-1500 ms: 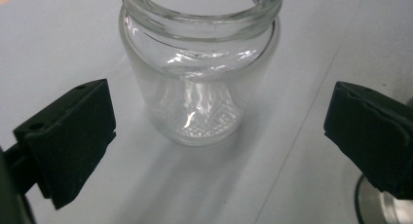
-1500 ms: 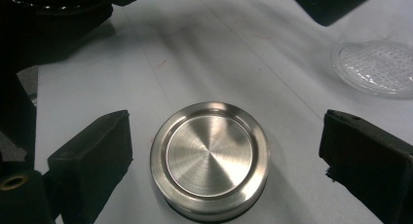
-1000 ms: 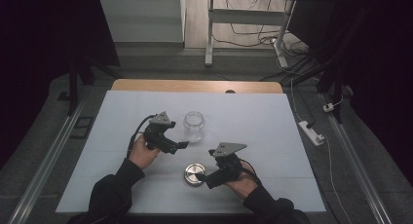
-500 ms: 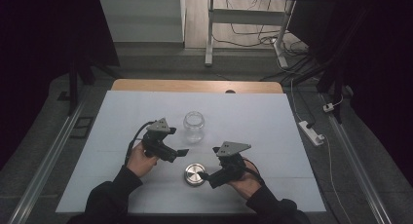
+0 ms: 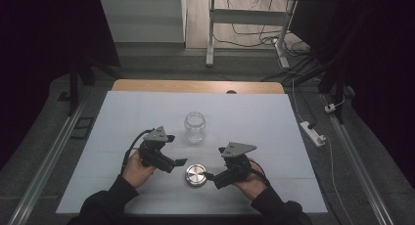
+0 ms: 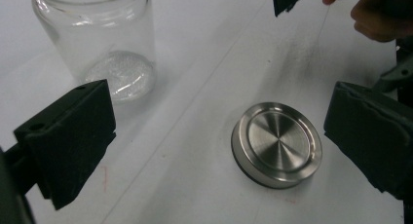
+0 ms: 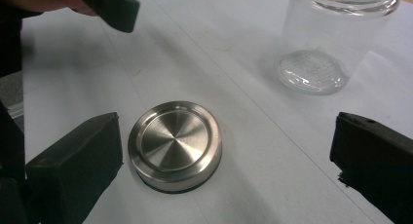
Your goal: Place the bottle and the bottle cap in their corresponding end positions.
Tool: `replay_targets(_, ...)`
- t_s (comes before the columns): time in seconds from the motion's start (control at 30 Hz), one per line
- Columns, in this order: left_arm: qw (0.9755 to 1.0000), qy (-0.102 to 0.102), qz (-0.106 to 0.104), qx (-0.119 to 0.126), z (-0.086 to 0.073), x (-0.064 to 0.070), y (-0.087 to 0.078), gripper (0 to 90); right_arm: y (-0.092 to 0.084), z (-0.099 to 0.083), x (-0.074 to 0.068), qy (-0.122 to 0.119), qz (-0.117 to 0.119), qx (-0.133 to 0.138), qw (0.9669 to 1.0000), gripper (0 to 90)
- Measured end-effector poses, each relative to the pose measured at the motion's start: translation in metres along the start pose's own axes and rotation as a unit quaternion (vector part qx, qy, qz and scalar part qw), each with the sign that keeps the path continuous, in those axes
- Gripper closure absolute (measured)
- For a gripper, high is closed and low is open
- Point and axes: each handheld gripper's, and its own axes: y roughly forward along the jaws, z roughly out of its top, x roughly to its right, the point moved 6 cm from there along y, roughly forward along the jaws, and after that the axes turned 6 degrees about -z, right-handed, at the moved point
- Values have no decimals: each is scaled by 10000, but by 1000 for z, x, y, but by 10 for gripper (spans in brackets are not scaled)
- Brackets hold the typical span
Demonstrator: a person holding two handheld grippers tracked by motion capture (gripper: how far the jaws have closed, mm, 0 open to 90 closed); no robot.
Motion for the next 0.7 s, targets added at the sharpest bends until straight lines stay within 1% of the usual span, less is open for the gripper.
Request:
replay_targets(0.1, 10000, 7, 29, -28, -4, 3, -3, 0, -2, 0, 1, -9, -57, 8, 10000, 0)
replay_targets(0.27, 10000, -18, 14, 22, -9, 8, -9, 0, -4, -1, 3, 25, -110, 25, 9999, 0)
replay_targets(0.4, 10000, -19, 70, 21, -13, 10, -14, 0, -6, -2, 4, 44, -137, 9, 9999, 0)
replay_targets(0.53, 9999, -38, 112, 27, -17, 13, -19, 0, -9, -3, 6, 153, -116, 14, 9998, 0)
replay_targets(0.7, 9998, -104, 139, 20, -21, 15, -24, 0, -13, -6, 8, 198, -173, -9, 9997, 0)
